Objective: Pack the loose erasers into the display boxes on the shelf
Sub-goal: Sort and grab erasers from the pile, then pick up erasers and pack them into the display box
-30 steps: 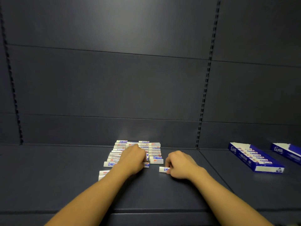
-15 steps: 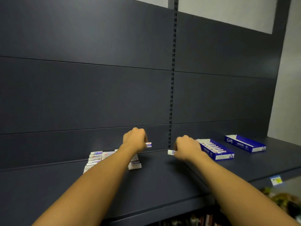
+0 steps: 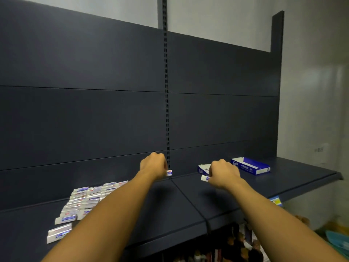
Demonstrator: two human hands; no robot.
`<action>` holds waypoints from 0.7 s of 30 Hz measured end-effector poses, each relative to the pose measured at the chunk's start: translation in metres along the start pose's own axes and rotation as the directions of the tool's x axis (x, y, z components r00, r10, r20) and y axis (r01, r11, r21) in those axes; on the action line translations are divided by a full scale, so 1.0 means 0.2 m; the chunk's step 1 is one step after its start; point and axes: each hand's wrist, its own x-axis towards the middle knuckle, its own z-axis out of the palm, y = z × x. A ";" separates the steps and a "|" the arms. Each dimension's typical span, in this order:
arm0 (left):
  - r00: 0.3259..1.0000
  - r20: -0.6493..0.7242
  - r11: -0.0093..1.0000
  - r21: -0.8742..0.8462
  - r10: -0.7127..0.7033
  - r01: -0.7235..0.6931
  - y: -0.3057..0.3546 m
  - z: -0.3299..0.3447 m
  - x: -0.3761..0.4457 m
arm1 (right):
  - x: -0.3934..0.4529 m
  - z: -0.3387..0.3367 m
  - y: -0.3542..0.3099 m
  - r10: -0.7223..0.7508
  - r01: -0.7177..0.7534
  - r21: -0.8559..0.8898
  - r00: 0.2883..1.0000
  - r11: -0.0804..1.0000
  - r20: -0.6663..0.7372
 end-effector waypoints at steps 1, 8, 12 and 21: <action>1.000 0.005 1.000 0.001 0.002 -0.002 0.06 0.00 0.00 | 0.00 -0.01 0.06 0.005 -0.005 0.012 1.000 1.000 0.000; 1.000 0.014 1.000 0.000 0.009 -0.009 0.46 0.01 0.05 | 0.02 -0.03 0.51 0.015 -0.017 0.084 1.000 0.996 0.021; 1.000 0.015 0.999 -0.022 -0.024 0.025 0.62 0.06 0.06 | 0.05 -0.03 0.68 0.007 -0.011 0.124 1.000 0.992 0.027; 0.997 0.047 0.996 -0.066 -0.059 0.062 0.80 0.17 0.15 | 0.14 0.02 0.85 -0.013 0.013 0.178 1.000 0.984 0.000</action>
